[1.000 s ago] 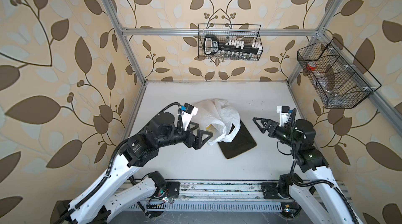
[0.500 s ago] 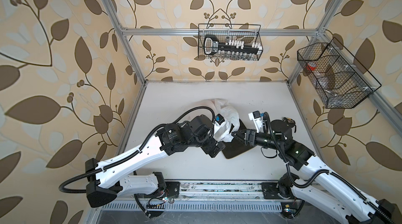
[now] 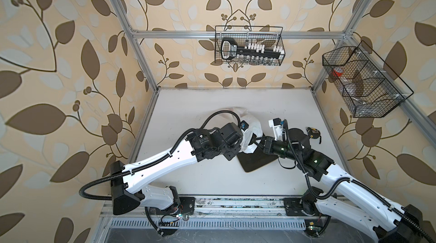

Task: Take fruits out of the plastic bag
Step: Spread open the plastic bag at the top-center of the table.

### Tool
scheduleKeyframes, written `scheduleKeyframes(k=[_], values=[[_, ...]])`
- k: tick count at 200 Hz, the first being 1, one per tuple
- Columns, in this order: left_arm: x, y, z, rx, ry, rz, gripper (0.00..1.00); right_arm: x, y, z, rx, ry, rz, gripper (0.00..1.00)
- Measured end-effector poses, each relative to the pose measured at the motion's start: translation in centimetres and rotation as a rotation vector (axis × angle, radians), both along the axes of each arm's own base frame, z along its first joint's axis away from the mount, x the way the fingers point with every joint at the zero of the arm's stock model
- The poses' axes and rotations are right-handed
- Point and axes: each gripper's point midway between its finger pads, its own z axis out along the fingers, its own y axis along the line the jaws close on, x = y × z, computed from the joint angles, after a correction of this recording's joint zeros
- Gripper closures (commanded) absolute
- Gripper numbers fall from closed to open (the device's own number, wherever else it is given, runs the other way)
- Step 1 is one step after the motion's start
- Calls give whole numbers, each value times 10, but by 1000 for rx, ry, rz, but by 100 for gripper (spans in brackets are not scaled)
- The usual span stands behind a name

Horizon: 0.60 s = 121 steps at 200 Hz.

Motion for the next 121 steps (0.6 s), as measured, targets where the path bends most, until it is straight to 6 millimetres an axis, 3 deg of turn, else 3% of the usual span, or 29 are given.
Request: scheduleKeyframes(k=[32, 61, 73, 104, 121], values=[[16, 25, 18, -17, -120, 144, 91, 14, -17, -4, -41, -8, -125, 100], [13, 63, 41, -213, -243, 285, 100, 26, -35, -10, -83, -7, -247, 98], [11, 75, 43, -295, -267, 334, 100, 28, -39, -13, -92, -1, -275, 87], [20, 90, 36, -413, -262, 462, 100, 27, -46, -21, -142, 0, -293, 35], [32, 92, 24, -430, -235, 521, 100, 24, -55, -20, -208, -43, -287, 24]])
